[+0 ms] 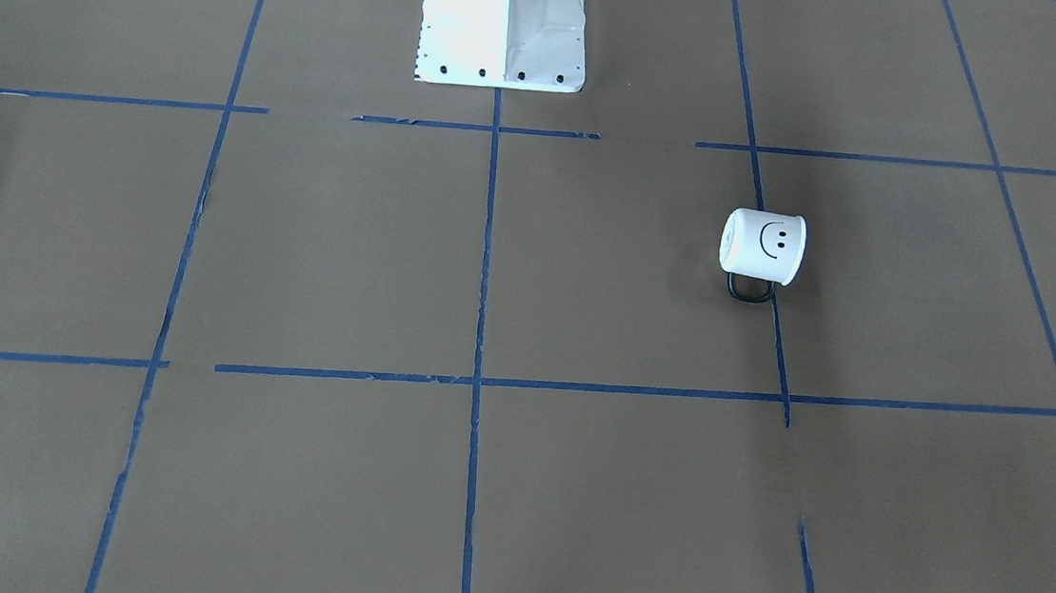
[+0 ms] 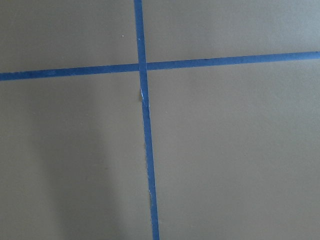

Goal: Flip mug

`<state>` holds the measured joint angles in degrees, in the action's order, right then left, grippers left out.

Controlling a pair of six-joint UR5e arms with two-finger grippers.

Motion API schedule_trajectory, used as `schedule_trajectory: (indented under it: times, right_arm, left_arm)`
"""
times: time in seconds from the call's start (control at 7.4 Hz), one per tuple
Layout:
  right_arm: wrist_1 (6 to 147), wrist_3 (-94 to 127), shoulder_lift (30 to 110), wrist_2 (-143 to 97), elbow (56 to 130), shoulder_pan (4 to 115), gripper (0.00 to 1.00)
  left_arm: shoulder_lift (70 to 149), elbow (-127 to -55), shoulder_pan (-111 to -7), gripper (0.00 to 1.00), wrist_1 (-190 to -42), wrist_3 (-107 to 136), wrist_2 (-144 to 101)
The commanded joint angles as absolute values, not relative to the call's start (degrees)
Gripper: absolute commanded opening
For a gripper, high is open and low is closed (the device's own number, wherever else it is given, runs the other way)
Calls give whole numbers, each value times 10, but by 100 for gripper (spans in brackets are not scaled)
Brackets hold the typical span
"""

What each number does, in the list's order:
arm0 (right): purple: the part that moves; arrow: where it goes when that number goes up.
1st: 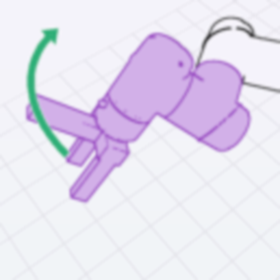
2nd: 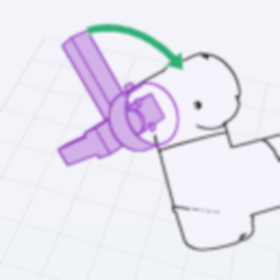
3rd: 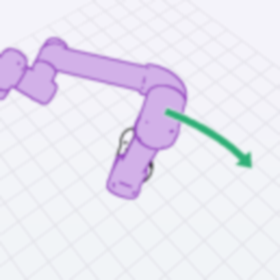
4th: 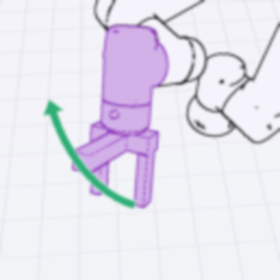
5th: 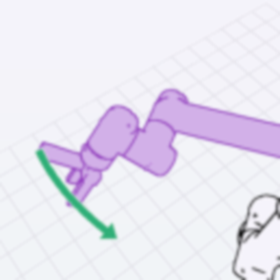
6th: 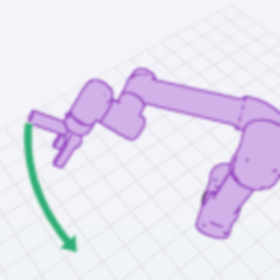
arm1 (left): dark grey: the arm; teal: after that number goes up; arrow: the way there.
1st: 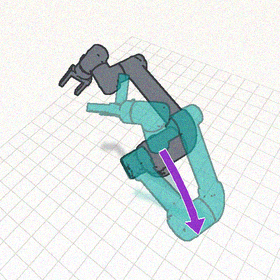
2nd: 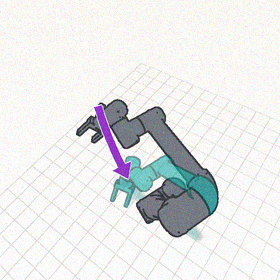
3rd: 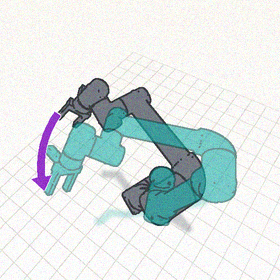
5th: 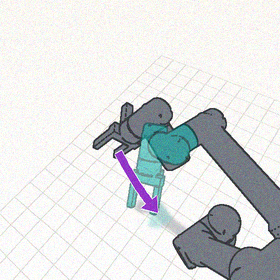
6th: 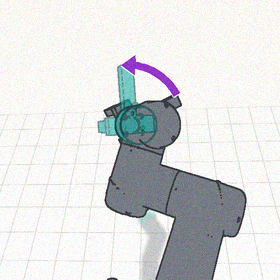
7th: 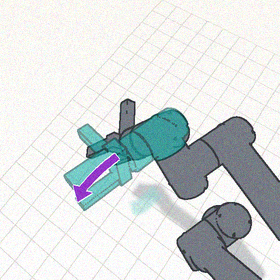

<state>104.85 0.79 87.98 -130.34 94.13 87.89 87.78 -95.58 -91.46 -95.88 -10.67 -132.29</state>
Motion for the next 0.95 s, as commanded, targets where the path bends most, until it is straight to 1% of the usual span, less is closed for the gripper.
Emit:
schedule_trajectory:
  times: [0.0, 0.14, 0.27, 0.41, 0.54, 0.81]
  right_arm:
    - [1049, 8, 880, -1303, 941, 879, 100]
    - [1049, 8, 880, -1303, 941, 879, 100]
    - [1049, 8, 880, -1303, 941, 879, 100]
    - [1049, 8, 880, -1303, 941, 879, 100]
    - [1049, 8, 880, -1303, 941, 879, 100]
    - [1049, 8, 880, -1303, 941, 879, 100]
  left_arm:
    - [872, -960, -891, 100, -988, -102, -1324]
    - [875, -960, -860, 100, -1021, -70, -1324]
    - [871, -959, -840, 100, -1094, 15, -1323]
    - [868, -952, -795, 100, -1171, 137, -1318]
    - [857, -953, -752, 100, -1253, 261, -1317]
    - [818, -952, -629, 100, -1474, 519, -1266]
